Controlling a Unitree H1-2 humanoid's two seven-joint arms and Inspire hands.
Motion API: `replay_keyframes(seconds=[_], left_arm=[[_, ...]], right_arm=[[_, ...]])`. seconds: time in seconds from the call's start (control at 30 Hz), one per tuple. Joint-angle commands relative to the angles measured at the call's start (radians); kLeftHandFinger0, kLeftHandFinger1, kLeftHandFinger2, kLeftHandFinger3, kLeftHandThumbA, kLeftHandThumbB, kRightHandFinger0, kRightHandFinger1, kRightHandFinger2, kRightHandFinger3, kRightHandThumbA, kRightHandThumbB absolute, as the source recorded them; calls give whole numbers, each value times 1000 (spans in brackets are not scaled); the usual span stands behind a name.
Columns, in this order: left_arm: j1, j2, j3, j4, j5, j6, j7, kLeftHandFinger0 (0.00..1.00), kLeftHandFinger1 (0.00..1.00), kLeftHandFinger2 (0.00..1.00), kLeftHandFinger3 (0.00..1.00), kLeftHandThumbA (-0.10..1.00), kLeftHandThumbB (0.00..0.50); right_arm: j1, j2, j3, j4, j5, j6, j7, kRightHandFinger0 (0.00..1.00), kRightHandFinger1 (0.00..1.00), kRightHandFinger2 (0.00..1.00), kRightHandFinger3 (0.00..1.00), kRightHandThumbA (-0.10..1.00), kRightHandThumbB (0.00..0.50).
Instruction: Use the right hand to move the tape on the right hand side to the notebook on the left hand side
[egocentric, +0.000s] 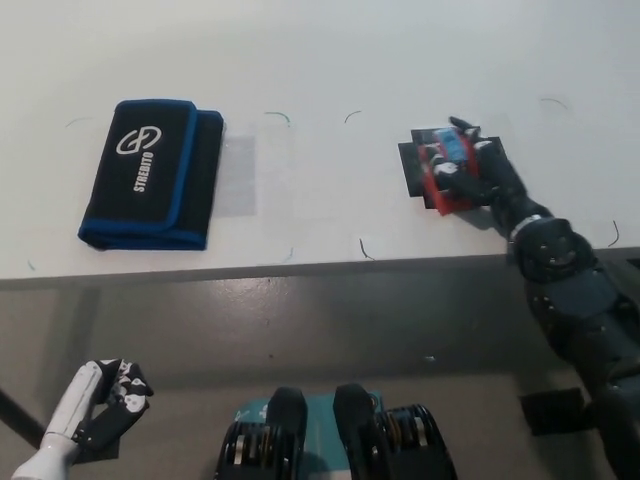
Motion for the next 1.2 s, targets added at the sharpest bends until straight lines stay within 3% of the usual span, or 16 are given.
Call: replay_keyframes(seconds=[0.0, 0.1, 0.23, 0.37, 0.47, 0.7, 0.8, 0.83, 0.97, 1.03, 1.1, 1.17], left_arm=[[-20, 14, 6, -7, 3, -57, 2, 159, 176, 275, 346, -100, 387], [-18, 10, 9, -23, -9, -28, -5, 117, 141, 256, 350, -100, 397], [-18, 8, 6, -28, -12, -19, -11, 6, 54, 202, 350, -100, 407], [-25, 8, 6, -26, -7, -25, -7, 0, 7, 164, 345, -100, 406], [-30, 9, 5, -29, -11, -25, -12, 22, 55, 185, 352, -100, 408], [-39, 16, -2, -33, 11, -24, -11, 88, 115, 227, 352, -100, 385], [-42, 16, -1, -45, 7, -6, -17, 85, 124, 238, 348, -100, 380], [-48, 16, -3, -42, 9, -8, -18, 137, 157, 259, 351, -100, 378], [-72, 15, -11, -28, 9, -24, -27, 160, 159, 251, 350, -100, 383], [-75, 17, -12, -29, 9, -24, -30, 151, 156, 253, 350, -100, 373], [-76, 19, -11, -33, 4, -23, -35, 66, 111, 237, 355, -100, 382], [-79, 22, -11, -36, 4, -21, -40, 68, 113, 240, 357, -100, 381]], right_arm=[[-66, 47, 33, 10, -26, 21, 4, 1000, 1000, 1000, 1000, 680, 500], [-68, 70, 33, 23, -13, 17, 7, 1000, 1000, 1000, 1000, 637, 500], [-68, 108, 43, 41, -13, 18, 18, 1000, 1000, 1000, 1000, 660, 500], [-74, 136, 51, 52, -19, 17, 12, 1000, 1000, 1000, 1000, 664, 500], [-81, 164, 79, 60, -43, 18, -13, 1000, 1000, 1000, 1000, 792, 500], [-85, 224, 77, 65, -11, 5, 1, 1000, 1000, 1000, 1000, 762, 500], [-87, 249, 104, 64, -39, 17, -31, 1000, 1000, 1000, 1000, 809, 500], [-86, 260, 98, 60, -28, 22, -24, 1000, 1000, 1000, 1000, 774, 500], [-86, 280, 100, 59, -28, 12, -30, 1000, 1000, 1000, 1000, 740, 500], [-87, 291, 104, 60, -31, 11, -34, 1000, 1000, 1000, 1000, 731, 500], [-92, 309, 116, 63, -41, 23, -36, 1000, 1000, 1000, 1000, 764, 500], [-95, 319, 121, 63, -41, 28, -38, 1000, 1000, 1000, 1000, 792, 500]])
